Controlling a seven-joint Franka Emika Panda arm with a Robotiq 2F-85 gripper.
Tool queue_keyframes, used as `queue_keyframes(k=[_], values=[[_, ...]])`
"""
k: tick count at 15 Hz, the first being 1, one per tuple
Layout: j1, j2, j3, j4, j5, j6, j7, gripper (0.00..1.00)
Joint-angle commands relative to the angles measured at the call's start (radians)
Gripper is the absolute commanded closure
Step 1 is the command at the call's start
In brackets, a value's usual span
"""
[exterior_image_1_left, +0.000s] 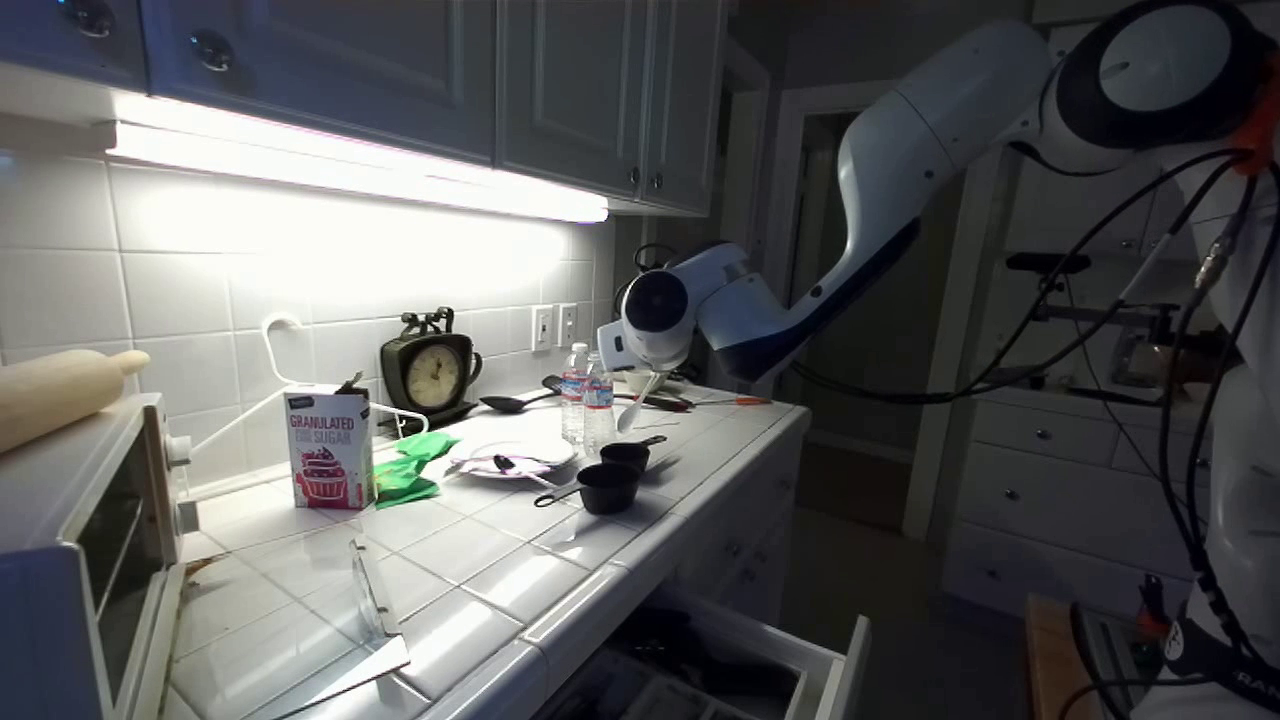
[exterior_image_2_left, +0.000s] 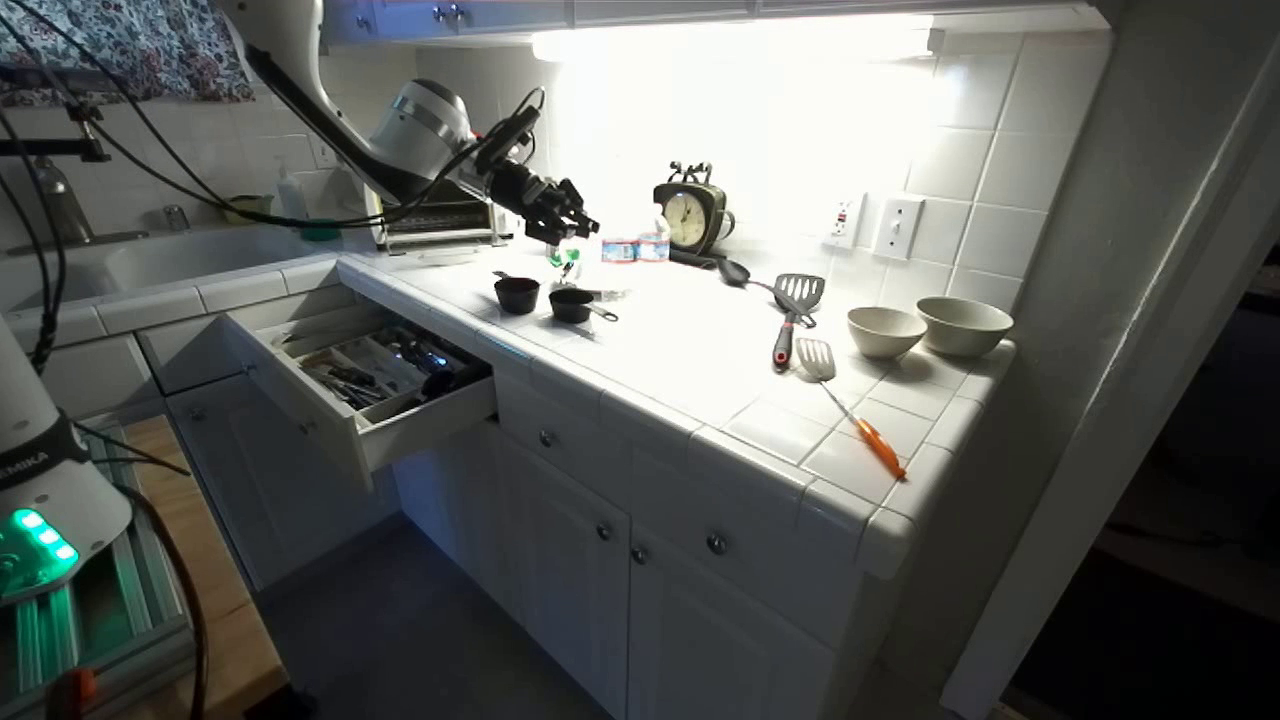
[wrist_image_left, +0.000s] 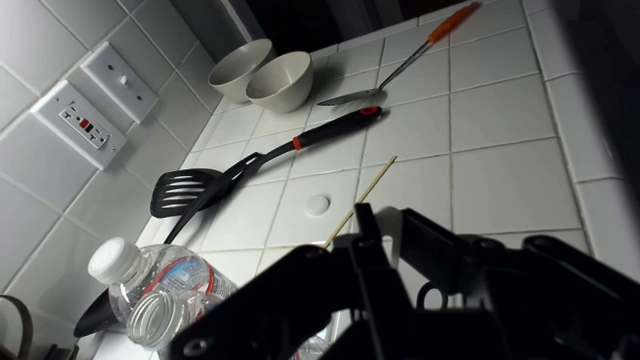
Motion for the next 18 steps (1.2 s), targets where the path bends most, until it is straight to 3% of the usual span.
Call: queue_keyframes(k=[1, 18], values=[[0.008, -0.037, 0.012, -0.045, -0.043, -0.035, -0.010, 0.96], [0.027, -0.046, 0.021, -0.061, -0.205, -0.071, -0.036, 0.96]])
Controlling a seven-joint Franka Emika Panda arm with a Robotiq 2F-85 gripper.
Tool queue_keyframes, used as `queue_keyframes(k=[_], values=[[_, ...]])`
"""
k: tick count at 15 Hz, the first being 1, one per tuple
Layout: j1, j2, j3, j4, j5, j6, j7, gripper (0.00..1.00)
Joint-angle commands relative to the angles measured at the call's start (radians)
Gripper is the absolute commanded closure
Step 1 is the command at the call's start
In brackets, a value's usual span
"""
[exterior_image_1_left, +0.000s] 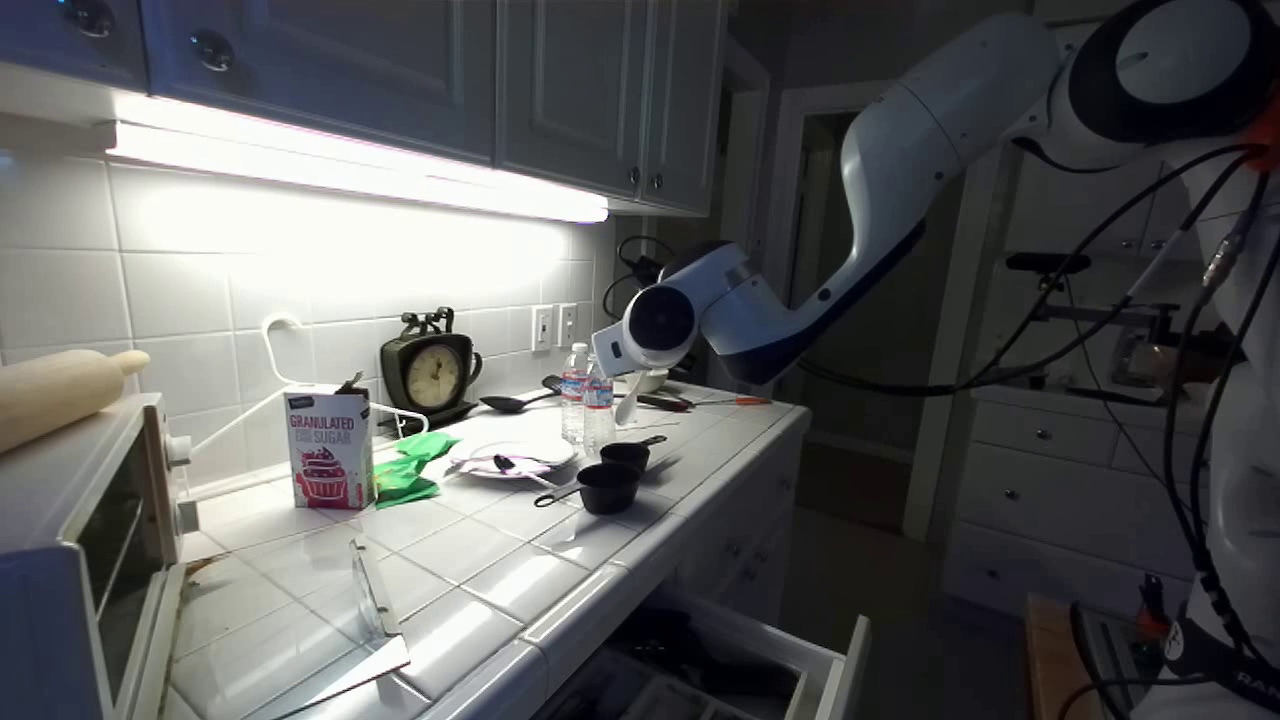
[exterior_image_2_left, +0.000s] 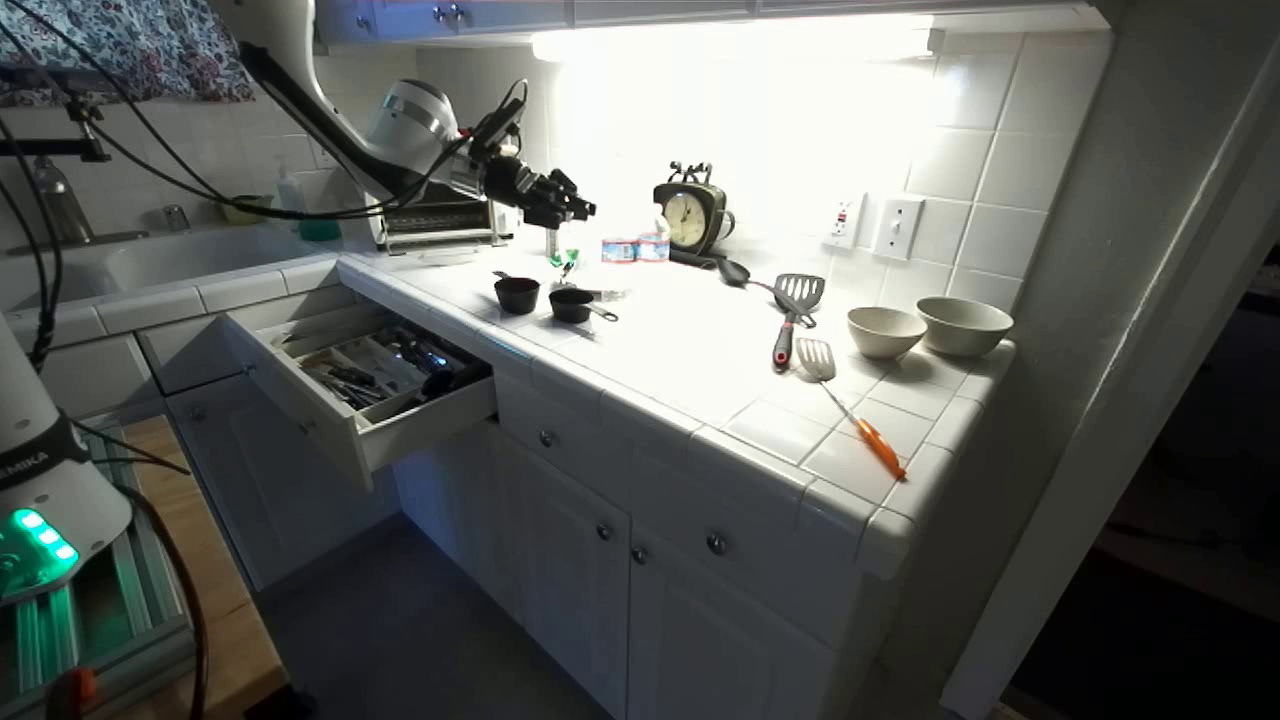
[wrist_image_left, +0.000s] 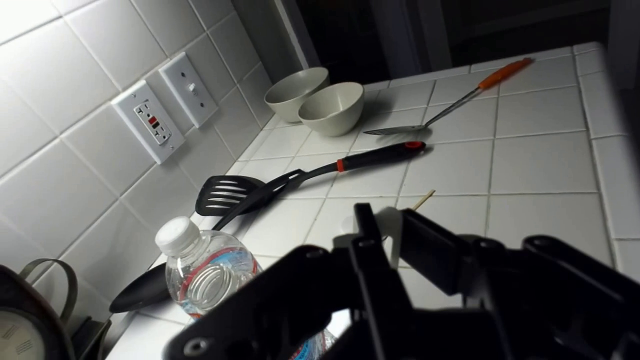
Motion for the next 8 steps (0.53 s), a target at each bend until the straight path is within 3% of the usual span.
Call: queue_keyframes(k=[1, 8], values=[[0.005, -0.034, 0.005, -0.039, -0.061, -0.028, -0.011, 0.96], [0.007, -0.045, 0.008, -0.055, -0.098, -0.040, -0.010, 0.96]])
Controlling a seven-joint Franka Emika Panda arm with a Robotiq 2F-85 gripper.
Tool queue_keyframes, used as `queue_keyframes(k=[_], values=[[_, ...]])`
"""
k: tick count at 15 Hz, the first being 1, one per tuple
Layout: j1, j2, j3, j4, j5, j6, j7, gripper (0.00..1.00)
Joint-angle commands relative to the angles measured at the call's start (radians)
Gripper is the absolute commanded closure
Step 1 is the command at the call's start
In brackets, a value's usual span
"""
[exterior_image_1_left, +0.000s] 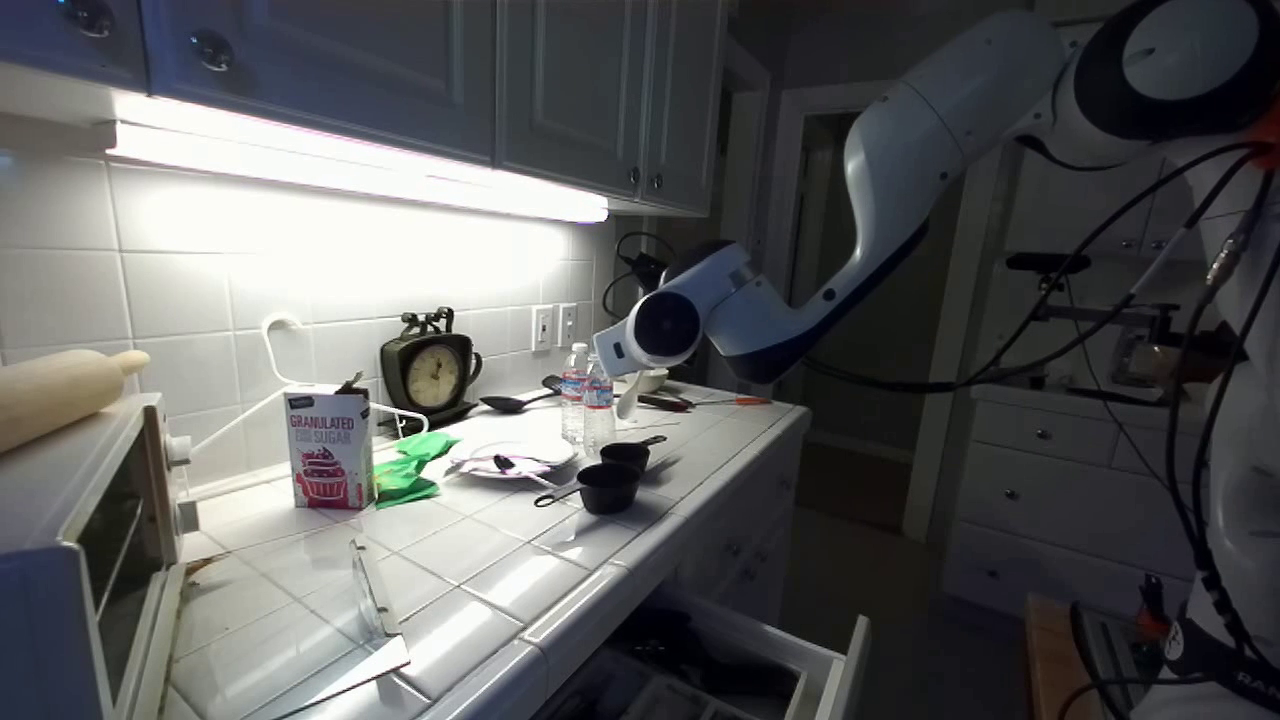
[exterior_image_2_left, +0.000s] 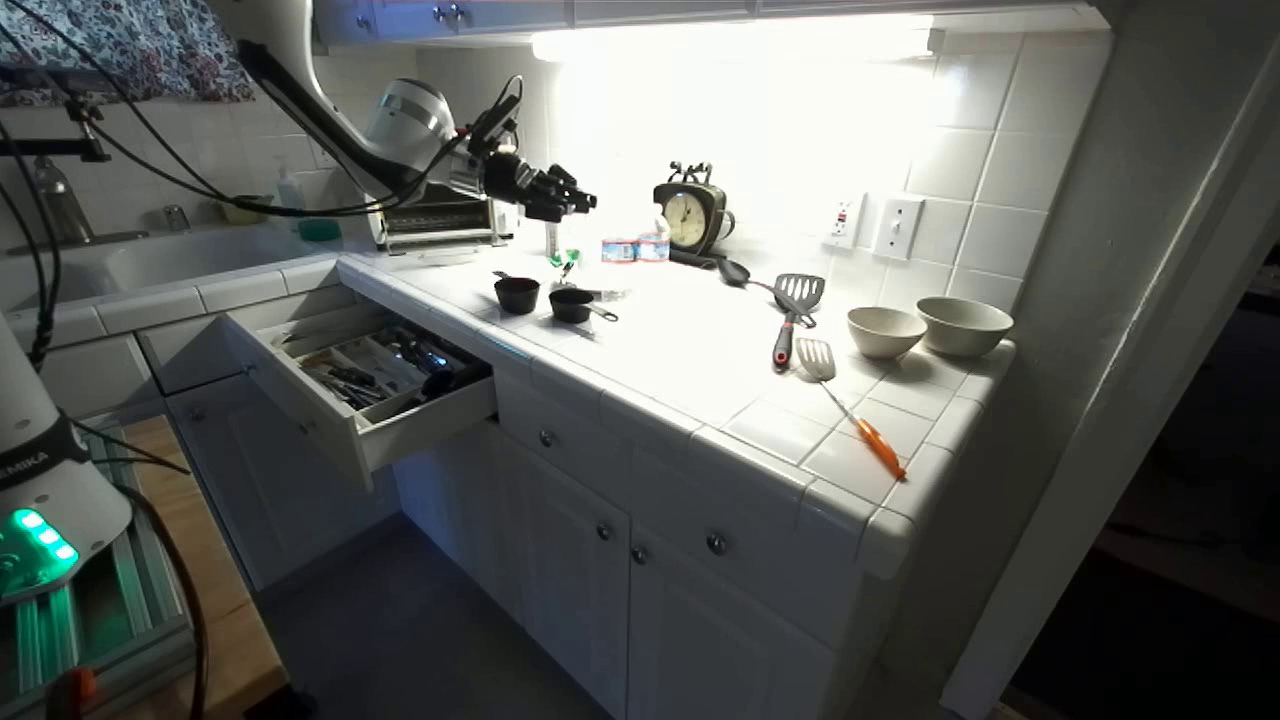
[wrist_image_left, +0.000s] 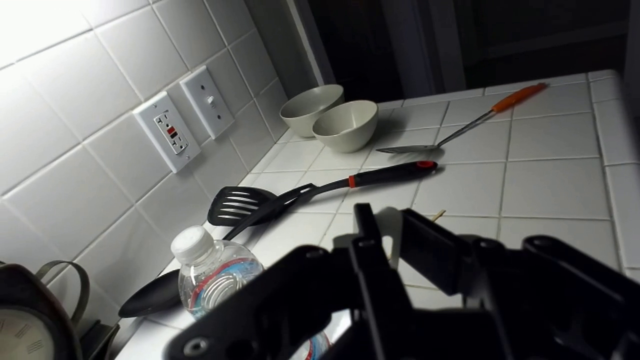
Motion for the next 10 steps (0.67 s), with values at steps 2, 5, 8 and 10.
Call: queue_keyframes(k=[2, 5, 8, 10], values=[[0.003, -0.037, 0.009, -0.045, -0.039, -0.020, -0.010, 0.96], [-0.005, -0.042, 0.016, -0.039, -0.004, -0.001, -0.026, 0.96], [-0.001, -0.042, 0.012, -0.045, -0.033, -0.014, -0.012, 0.96], [-0.001, -0.044, 0.011, -0.051, -0.036, -0.013, -0.024, 0.96]])
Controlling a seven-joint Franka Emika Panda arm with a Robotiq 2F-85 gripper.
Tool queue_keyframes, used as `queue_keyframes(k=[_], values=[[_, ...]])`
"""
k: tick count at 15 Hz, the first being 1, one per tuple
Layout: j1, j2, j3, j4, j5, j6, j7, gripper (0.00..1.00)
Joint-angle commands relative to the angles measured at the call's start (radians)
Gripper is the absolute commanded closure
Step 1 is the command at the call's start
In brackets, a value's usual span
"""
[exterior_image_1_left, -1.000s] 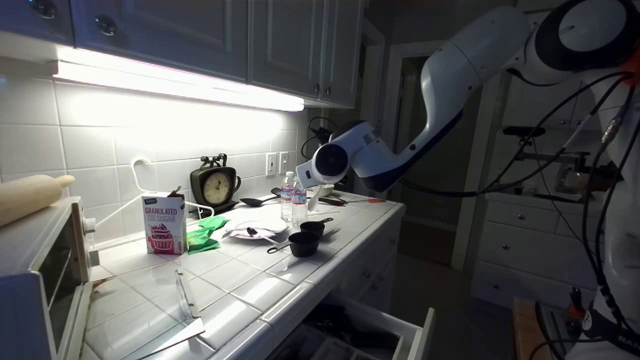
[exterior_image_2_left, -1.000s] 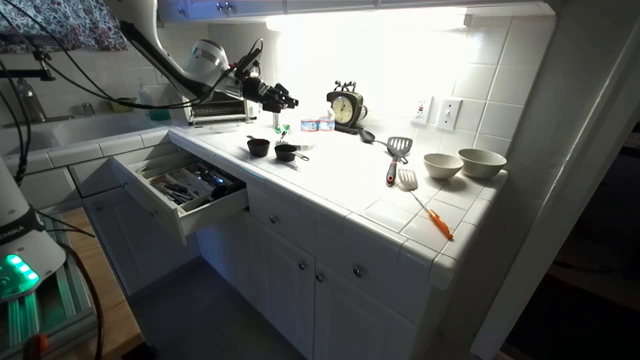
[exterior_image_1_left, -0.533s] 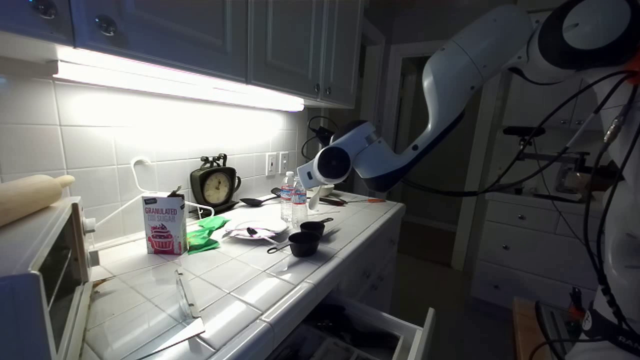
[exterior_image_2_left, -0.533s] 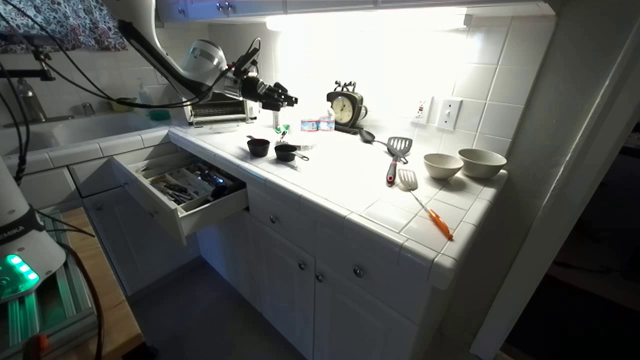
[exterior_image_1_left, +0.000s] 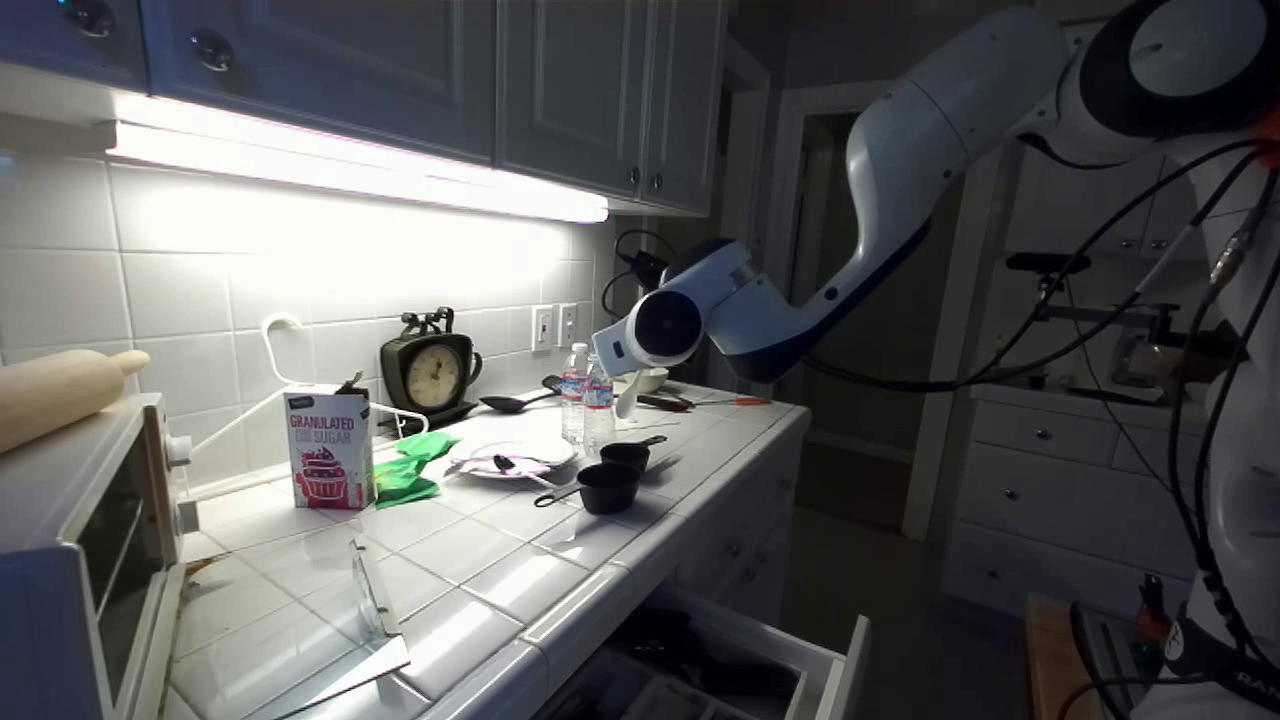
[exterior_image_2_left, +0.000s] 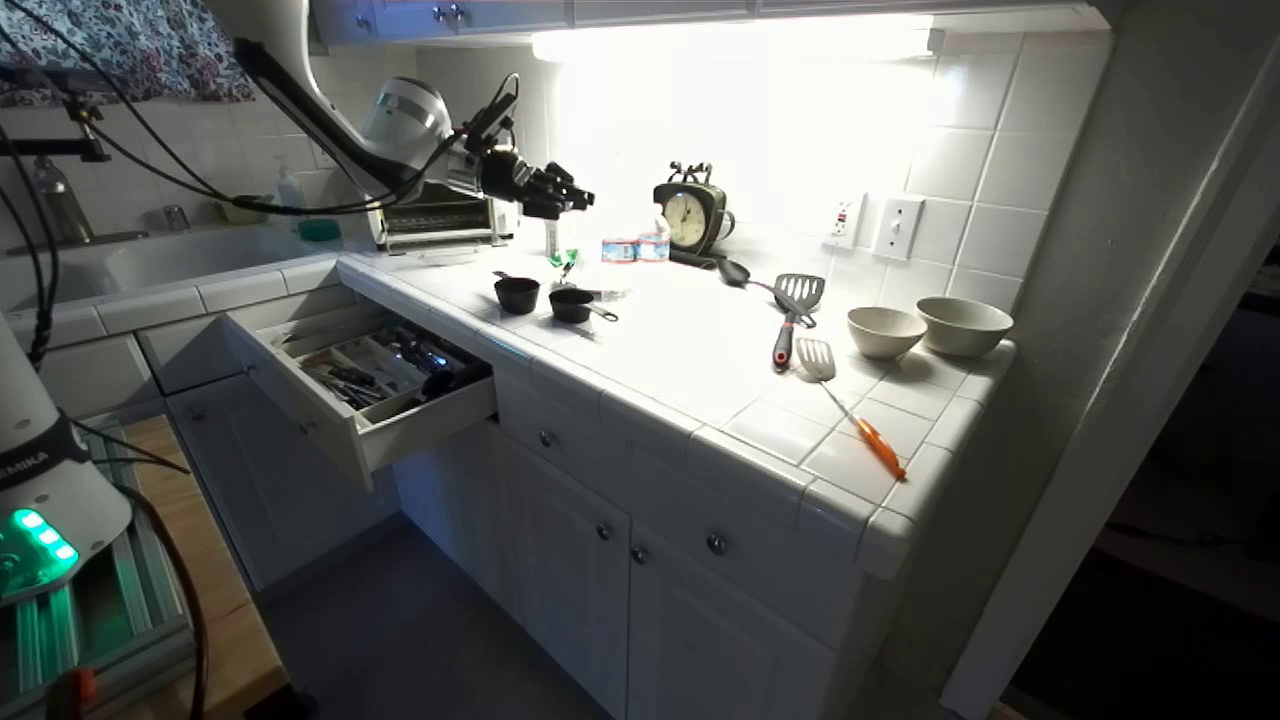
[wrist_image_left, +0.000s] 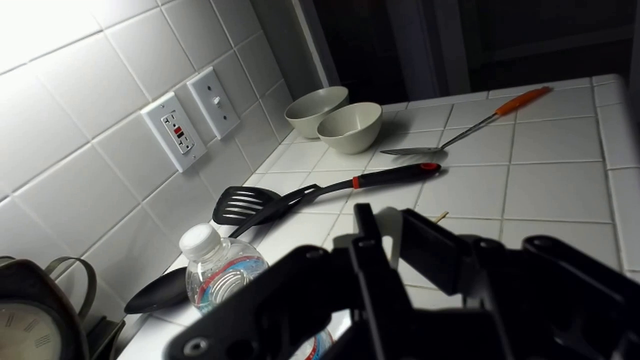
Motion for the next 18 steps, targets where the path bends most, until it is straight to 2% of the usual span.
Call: queue_keyframes(k=[1, 5, 7, 18], values=[[-0.002, -0.038, 0.006, -0.044, -0.025, -0.007, -0.024, 0.96], [-0.005, -0.044, 0.009, -0.049, -0.017, 0.001, -0.027, 0.96], [-0.013, -0.050, 0.017, -0.044, 0.031, 0.022, -0.034, 0.96], [-0.034, -0.073, 0.054, -0.061, 0.391, 0.113, -0.156, 0.96]])
